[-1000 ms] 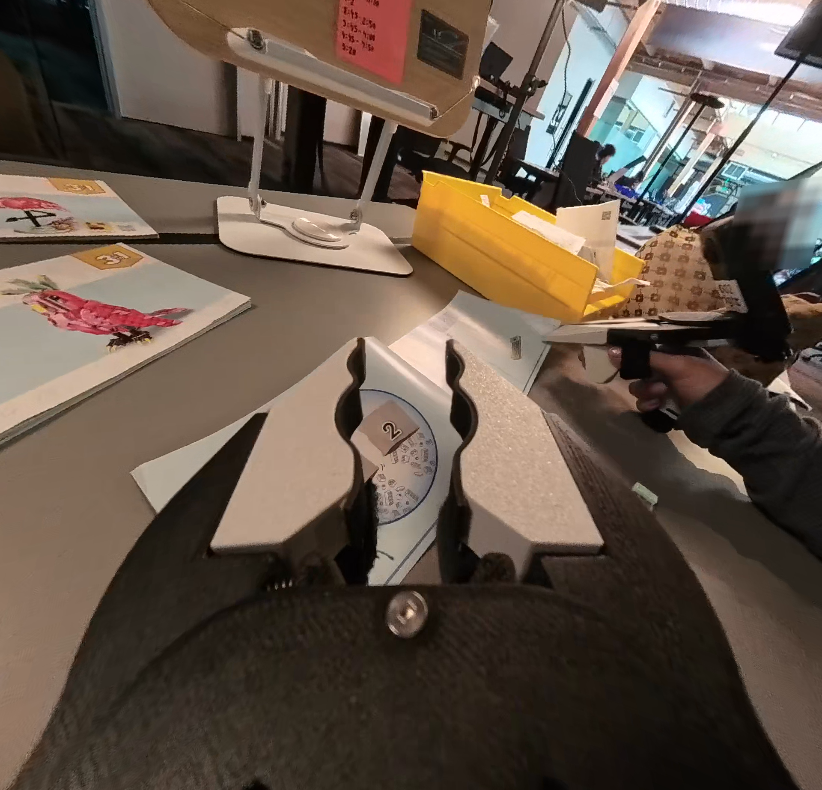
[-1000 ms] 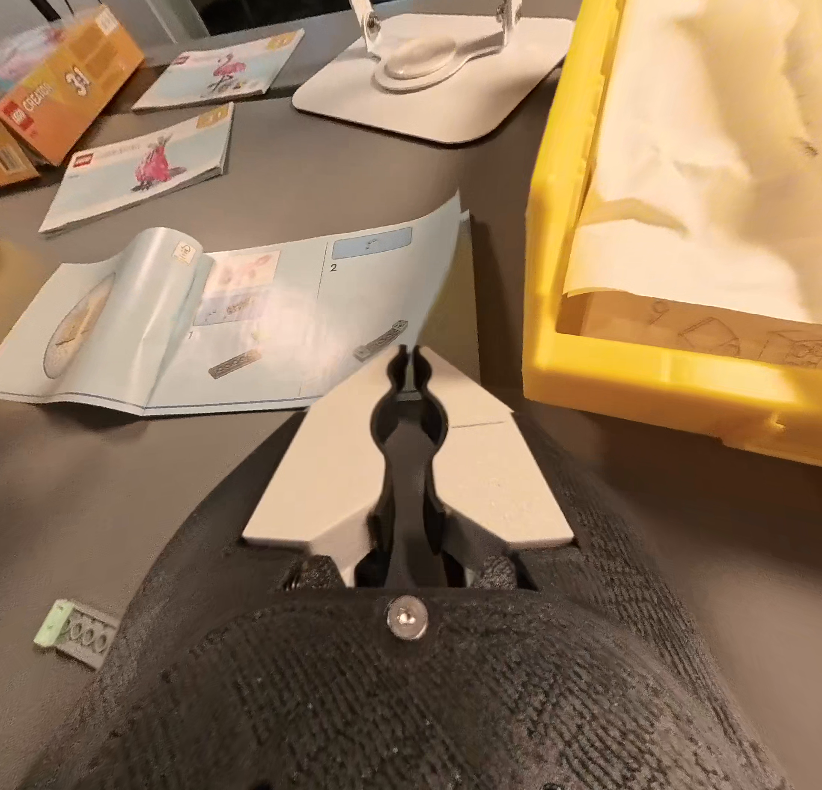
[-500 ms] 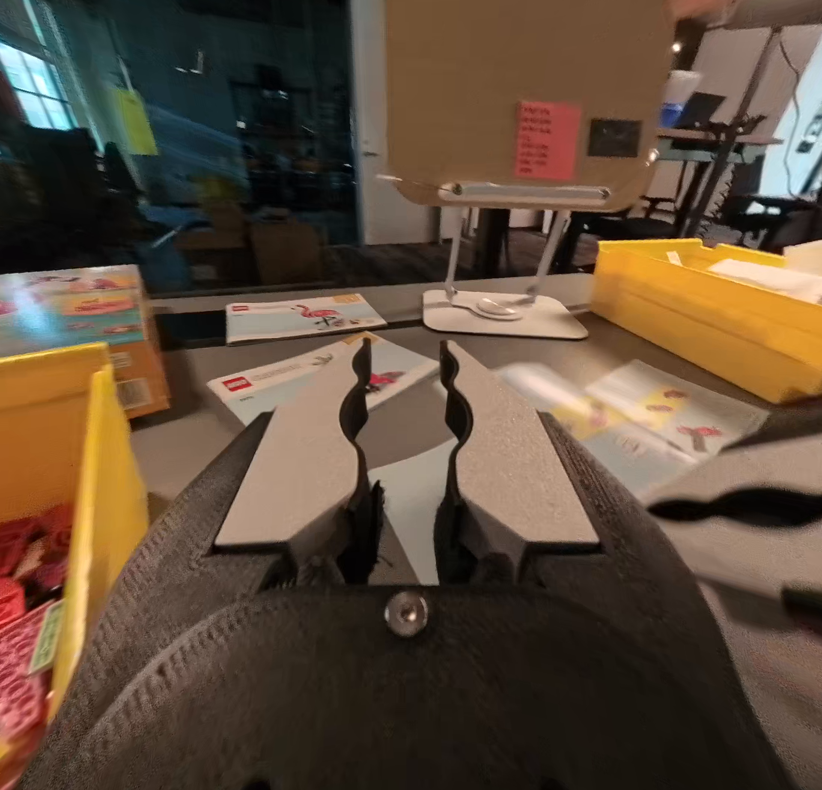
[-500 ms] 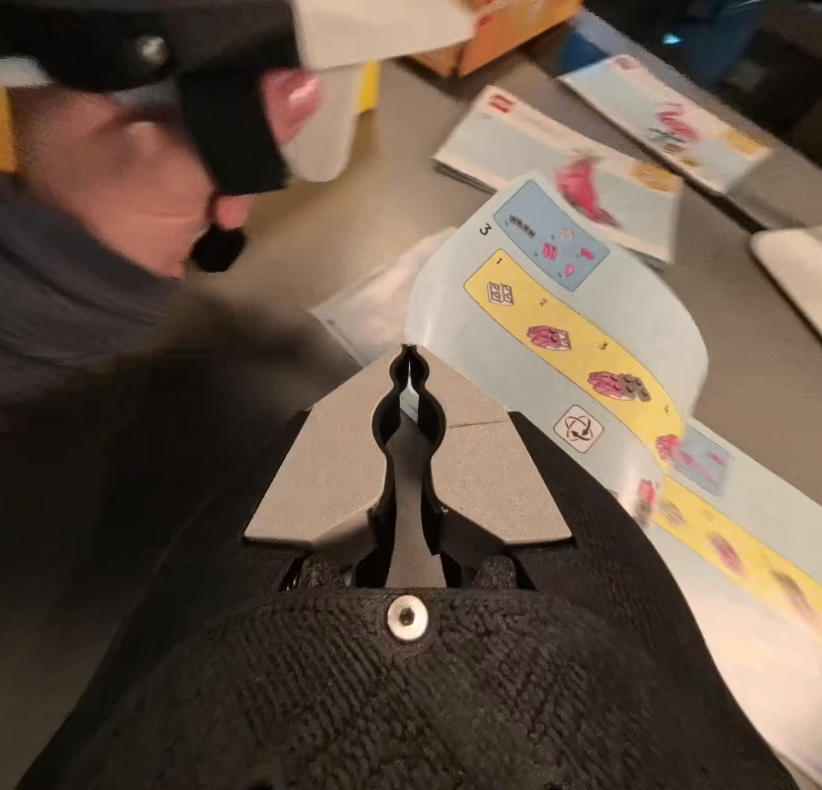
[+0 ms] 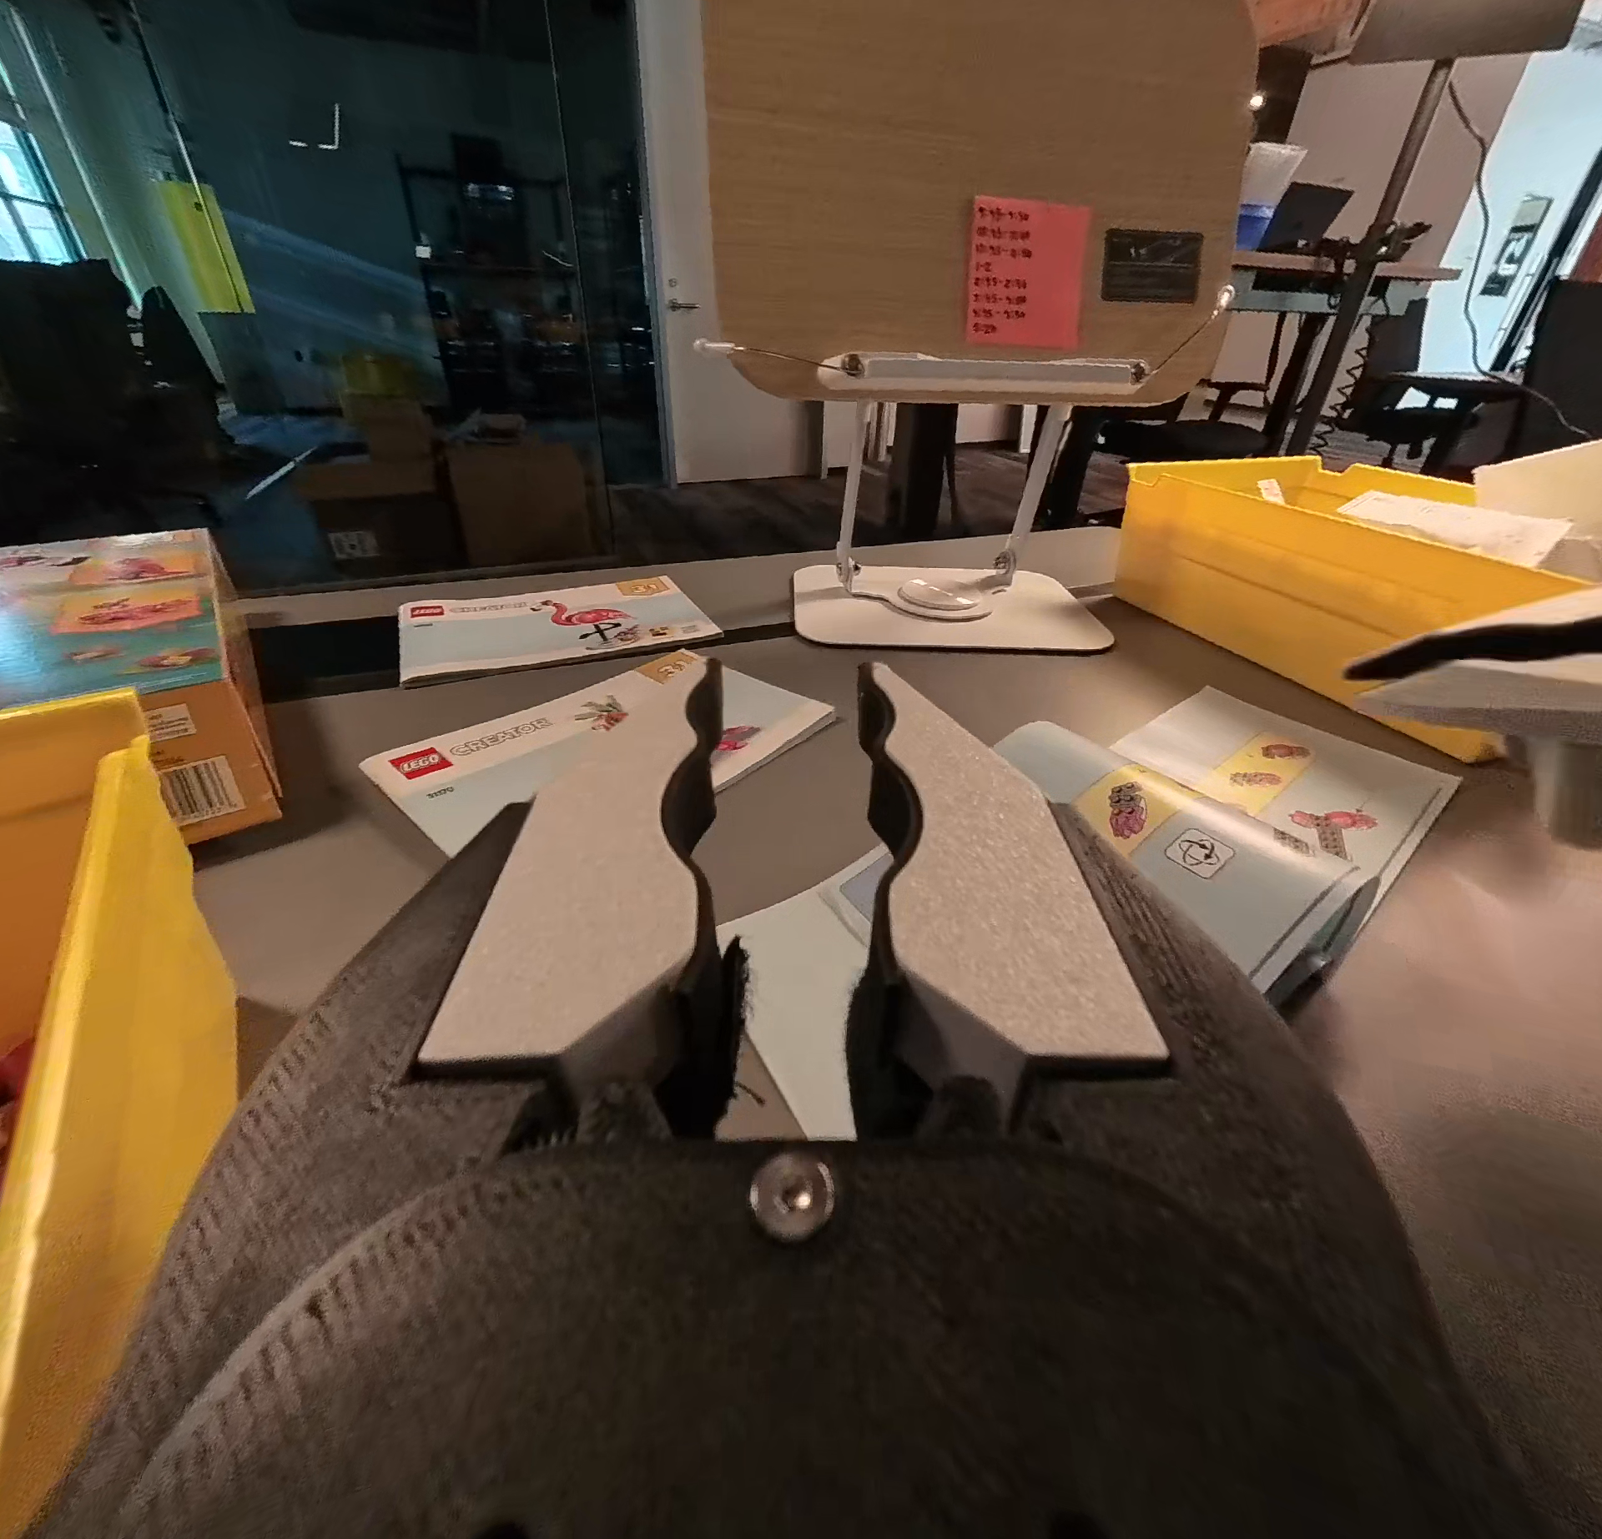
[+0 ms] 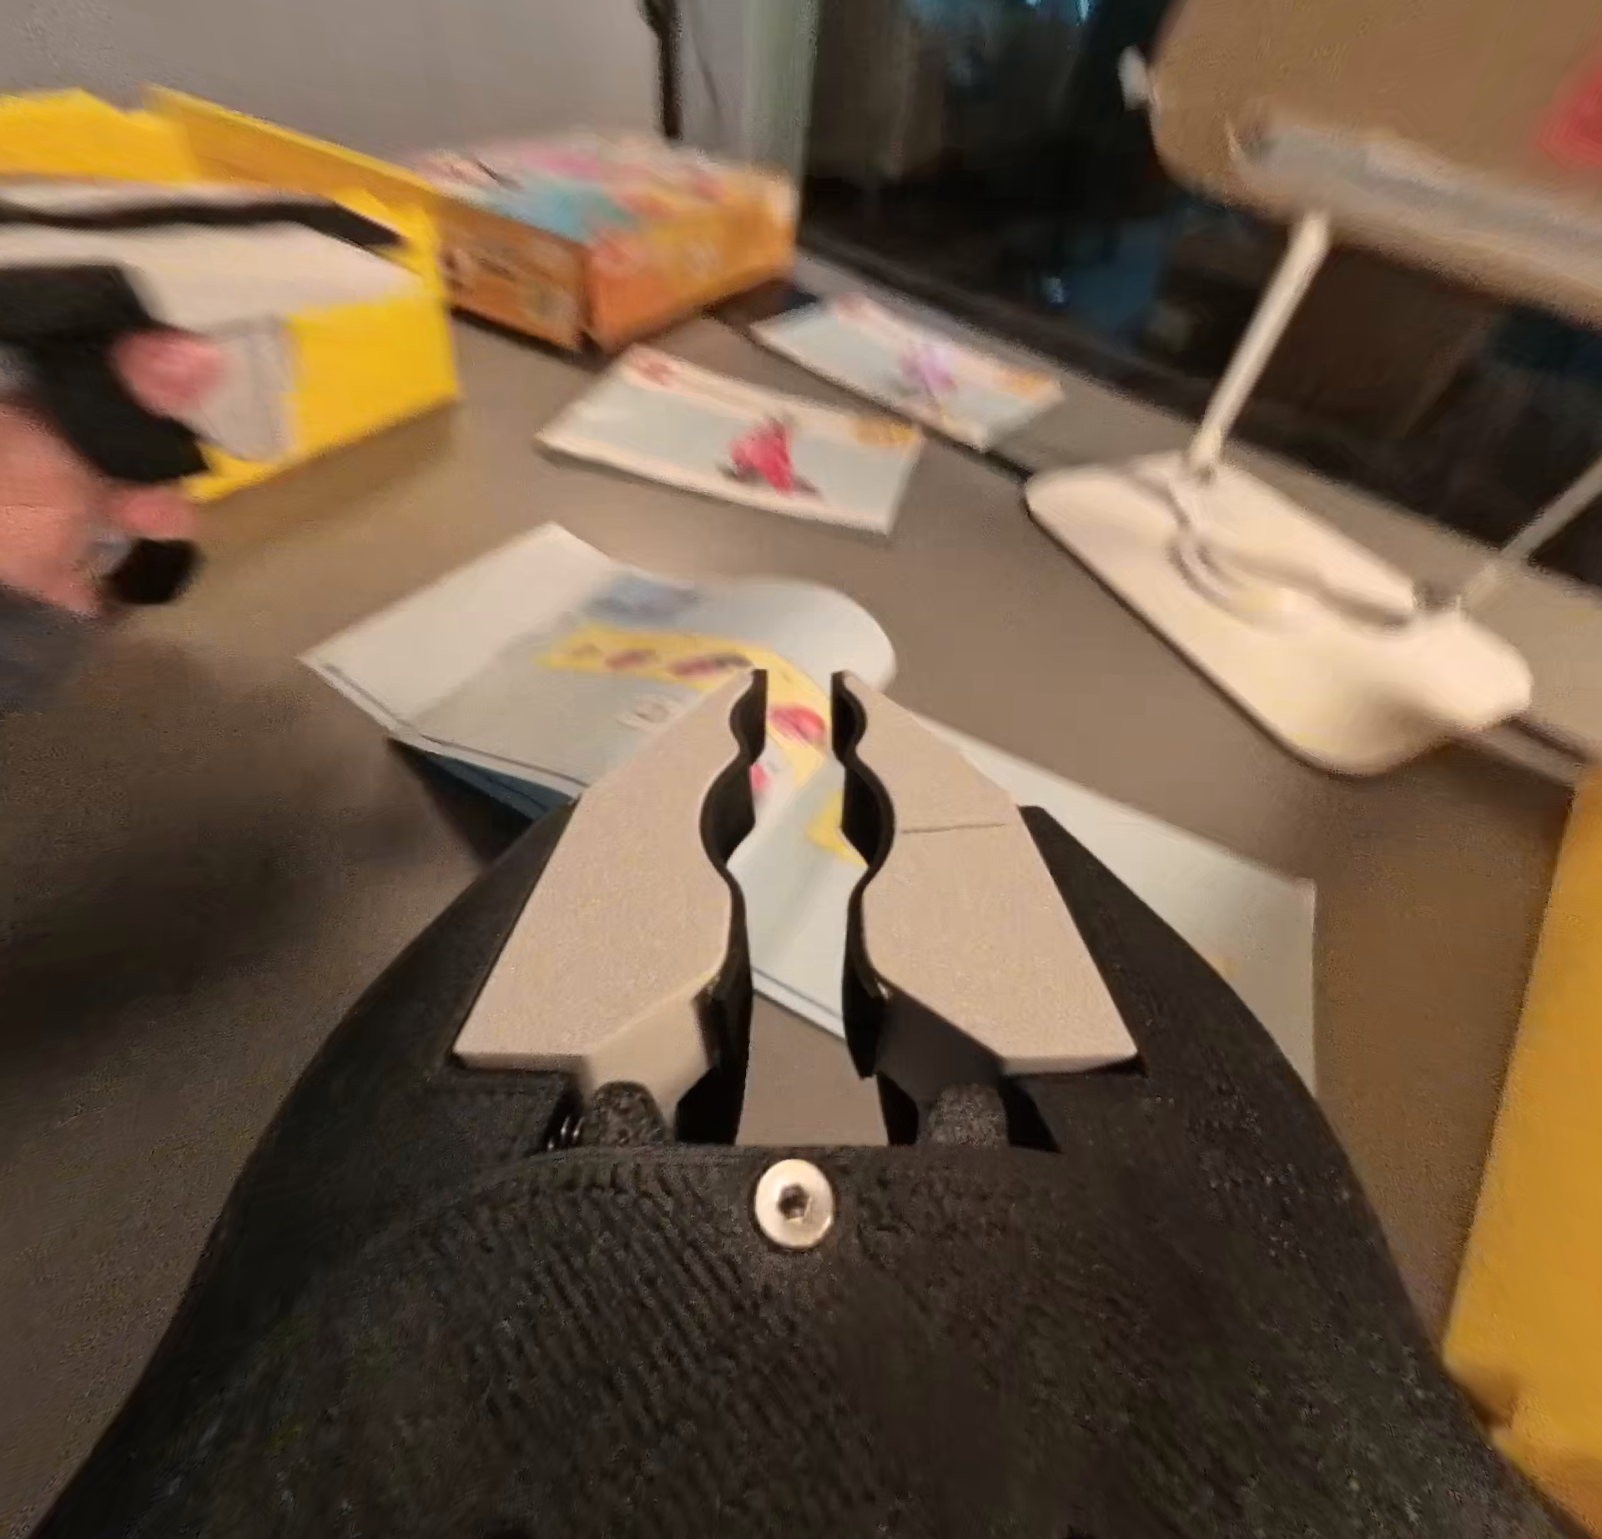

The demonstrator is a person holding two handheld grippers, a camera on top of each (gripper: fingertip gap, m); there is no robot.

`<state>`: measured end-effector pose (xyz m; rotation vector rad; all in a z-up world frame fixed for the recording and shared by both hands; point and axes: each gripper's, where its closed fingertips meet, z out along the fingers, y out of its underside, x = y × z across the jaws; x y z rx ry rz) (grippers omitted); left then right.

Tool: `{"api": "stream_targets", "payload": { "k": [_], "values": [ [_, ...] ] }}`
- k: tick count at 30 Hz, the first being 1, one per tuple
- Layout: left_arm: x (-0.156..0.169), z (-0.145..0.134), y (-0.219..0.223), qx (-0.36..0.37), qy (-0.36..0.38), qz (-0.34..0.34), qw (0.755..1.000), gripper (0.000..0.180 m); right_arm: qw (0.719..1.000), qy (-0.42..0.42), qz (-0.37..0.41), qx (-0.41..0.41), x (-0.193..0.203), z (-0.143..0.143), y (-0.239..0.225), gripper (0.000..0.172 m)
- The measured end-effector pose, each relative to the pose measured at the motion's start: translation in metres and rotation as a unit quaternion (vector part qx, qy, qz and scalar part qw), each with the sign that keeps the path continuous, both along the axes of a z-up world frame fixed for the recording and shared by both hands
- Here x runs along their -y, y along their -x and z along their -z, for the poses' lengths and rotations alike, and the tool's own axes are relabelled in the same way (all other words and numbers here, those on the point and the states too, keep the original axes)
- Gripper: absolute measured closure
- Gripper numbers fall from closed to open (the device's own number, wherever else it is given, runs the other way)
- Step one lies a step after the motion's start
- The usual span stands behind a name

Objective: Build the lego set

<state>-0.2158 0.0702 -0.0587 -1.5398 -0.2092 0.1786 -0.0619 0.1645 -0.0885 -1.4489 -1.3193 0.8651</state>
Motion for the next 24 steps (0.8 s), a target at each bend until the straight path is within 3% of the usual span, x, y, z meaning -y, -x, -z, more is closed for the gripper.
{"api": "stream_targets", "payload": {
  "k": [3,7,15,18,24],
  "values": [
    [-0.004,0.003,-0.005,-0.014,0.01,0.007,1.0,0.151,0.994,0.072,0.007,0.08,-0.017,0.041,0.008,0.165],
    [-0.007,0.007,-0.009,-0.02,0.021,0.015,0.999,0.151,0.982,0.113,-0.04,0.149,-0.002,0.077,0.032,0.166],
    [-0.01,0.011,-0.011,-0.002,0.024,0.03,0.999,0.151,0.978,0.058,-0.067,0.19,0.012,0.092,0.042,0.161],
    [-0.015,0.015,-0.017,-0.006,0.033,0.042,0.999,0.151,0.982,0.022,-0.062,0.177,0.011,0.084,0.041,0.159],
    [-0.019,0.016,-0.032,-0.043,0.043,0.057,0.997,0.151,0.995,-0.08,0.024,-0.052,-0.027,0.0,0.0,0.162]
  ]
}}
